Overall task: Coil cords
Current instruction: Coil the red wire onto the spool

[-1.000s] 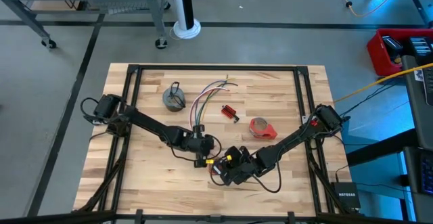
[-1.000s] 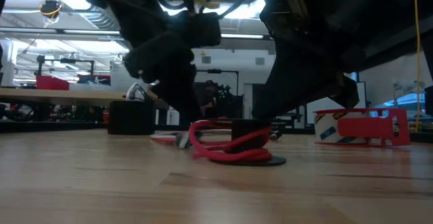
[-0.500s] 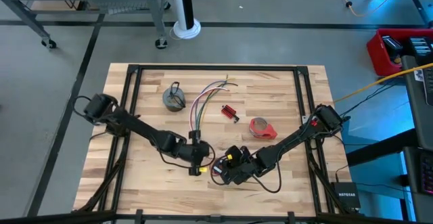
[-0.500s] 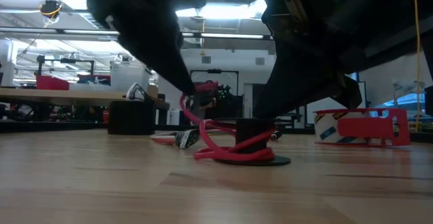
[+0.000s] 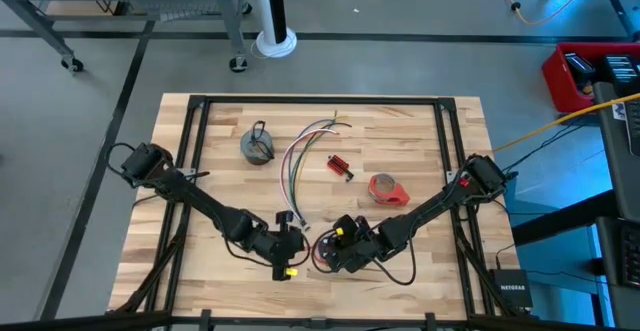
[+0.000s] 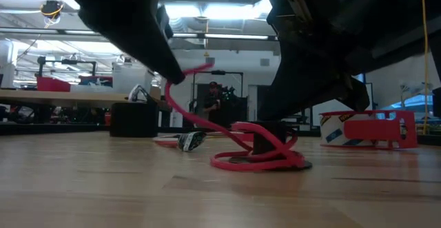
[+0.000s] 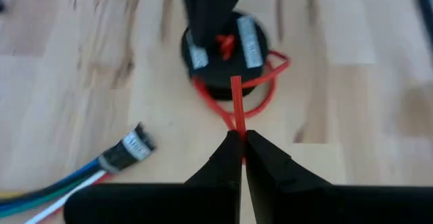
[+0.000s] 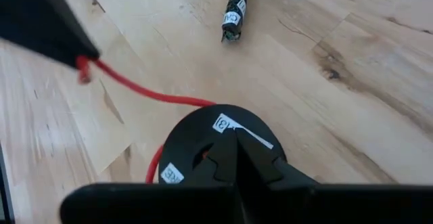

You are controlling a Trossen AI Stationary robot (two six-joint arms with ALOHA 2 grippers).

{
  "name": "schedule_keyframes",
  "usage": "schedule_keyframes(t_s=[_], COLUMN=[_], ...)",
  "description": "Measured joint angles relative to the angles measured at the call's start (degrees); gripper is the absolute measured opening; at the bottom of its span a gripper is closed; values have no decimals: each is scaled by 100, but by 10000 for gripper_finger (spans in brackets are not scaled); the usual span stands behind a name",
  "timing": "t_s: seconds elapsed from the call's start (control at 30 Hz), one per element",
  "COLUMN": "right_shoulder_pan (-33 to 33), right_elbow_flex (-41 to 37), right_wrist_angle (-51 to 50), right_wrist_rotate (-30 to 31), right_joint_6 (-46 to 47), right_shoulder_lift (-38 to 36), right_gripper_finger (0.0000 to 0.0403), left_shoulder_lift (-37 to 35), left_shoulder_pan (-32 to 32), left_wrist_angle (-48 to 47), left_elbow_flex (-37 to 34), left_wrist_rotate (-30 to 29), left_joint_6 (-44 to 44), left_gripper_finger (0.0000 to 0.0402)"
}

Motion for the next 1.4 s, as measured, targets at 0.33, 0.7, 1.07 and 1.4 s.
schedule_keyframes(t_s=[0.33, 0.7, 1.07, 1.4], right_shoulder_pan=[0, 63, 416, 413], right_elbow_flex=[-12, -22, -11, -4], right_wrist_angle=[143, -443, -587, -407], right_wrist_rotate=[18, 126, -209, -429], right_joint_6=[-43, -323, -306, -135], right_shoulder_lift=[-2, -495, -606, -310], right_gripper_finger=[3, 3, 3, 3], left_shoulder_lift=[191, 531, 531, 531], left_shoulder_pan=[-11, 20, 22, 22], left_wrist_angle=[243, 413, 489, 740], left_elbow_flex=[0, -7, -4, -4], left_wrist_rotate=[8, -9, -13, -16], left_joint_6=[50, -3, -8, 142], left_gripper_finger=[1, 1, 1, 1])
